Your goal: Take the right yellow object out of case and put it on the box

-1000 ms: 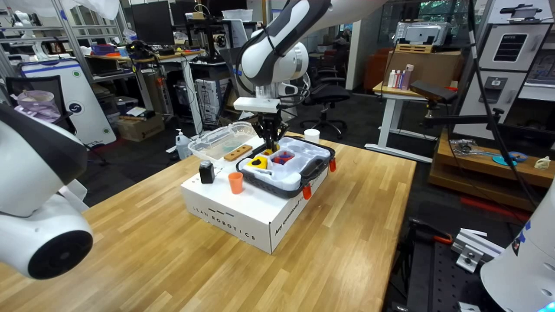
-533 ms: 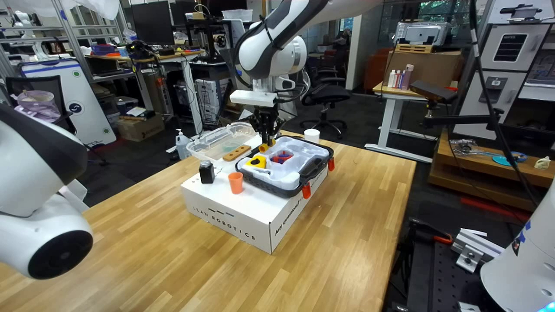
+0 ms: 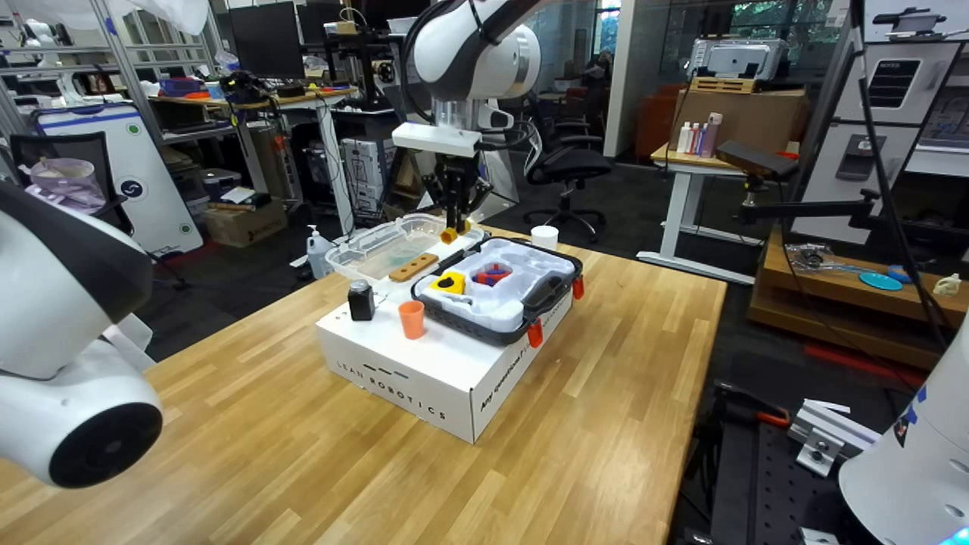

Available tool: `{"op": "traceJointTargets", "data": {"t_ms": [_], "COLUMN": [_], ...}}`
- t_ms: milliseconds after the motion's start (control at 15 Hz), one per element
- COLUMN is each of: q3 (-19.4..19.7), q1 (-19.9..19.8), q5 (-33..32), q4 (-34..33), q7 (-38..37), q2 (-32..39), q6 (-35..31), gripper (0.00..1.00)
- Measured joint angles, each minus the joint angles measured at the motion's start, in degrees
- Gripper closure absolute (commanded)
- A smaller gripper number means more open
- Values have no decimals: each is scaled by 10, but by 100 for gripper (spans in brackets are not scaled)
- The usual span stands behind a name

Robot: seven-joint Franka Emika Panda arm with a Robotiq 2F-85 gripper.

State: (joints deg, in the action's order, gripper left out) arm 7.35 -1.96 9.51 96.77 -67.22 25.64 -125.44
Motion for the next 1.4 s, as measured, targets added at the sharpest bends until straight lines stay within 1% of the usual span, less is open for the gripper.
{"op": "traceJointTargets", "data": {"t_ms": [333, 800, 1133, 1400], "q3": [-16, -51, -72, -83], "q1": [3, 23, 39, 49], "q5": [0, 0, 0, -4], "q4": [68, 170, 207, 217], "q7": [35, 127, 201, 298], "q2": [-70, -158, -186, -186], "q6": [0, 1, 1, 6], "gripper": [96, 96, 96, 96]}}
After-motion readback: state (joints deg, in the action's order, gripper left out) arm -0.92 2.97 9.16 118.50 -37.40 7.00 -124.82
